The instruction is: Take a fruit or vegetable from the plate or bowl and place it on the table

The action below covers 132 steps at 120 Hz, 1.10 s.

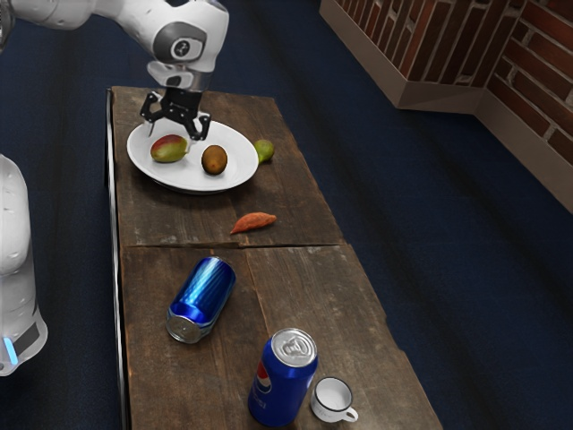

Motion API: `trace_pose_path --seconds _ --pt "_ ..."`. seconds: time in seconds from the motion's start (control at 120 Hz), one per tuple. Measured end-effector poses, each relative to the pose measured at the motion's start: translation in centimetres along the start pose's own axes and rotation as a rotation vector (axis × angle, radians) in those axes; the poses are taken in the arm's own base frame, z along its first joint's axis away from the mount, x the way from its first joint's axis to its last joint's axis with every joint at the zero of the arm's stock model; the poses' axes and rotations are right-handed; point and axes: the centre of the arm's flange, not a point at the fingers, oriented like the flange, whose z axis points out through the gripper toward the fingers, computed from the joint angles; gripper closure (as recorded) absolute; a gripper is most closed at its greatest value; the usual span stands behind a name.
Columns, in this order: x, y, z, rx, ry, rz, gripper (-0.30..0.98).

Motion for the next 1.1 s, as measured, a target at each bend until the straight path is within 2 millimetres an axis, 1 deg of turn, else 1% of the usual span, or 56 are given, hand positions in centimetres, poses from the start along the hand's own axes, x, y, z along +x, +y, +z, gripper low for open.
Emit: trace_pose_path --seconds 0.45,0.575,0.692,0.817,0.917,0.983,1.033,1.1 --pt "-0.6 -1.1 1.5 -0.025 -0.014 -0.001 0.00" --pt "-0.7 -1.3 1.9 -0.025 -0.015 -0.004 0.07" --pt "-1.2 -1.0 2.6 -0.007 -0.017 -0.013 0.17" --pt "-1.4 -1.1 2.5 0.052 -0.009 -0.023 0.23" --pt "-1.5 -1.4 2.0 0.102 0.002 -0.030 0.25" --pt "-1.5 -1.4 1.3 0.130 -0.004 -0.030 0.26" --pt "-1.6 -1.4 0.2 0.155 -0.018 -0.028 0.29" --pt "-1.3 -1.5 -2.6 0.200 -0.053 -0.016 0.30"
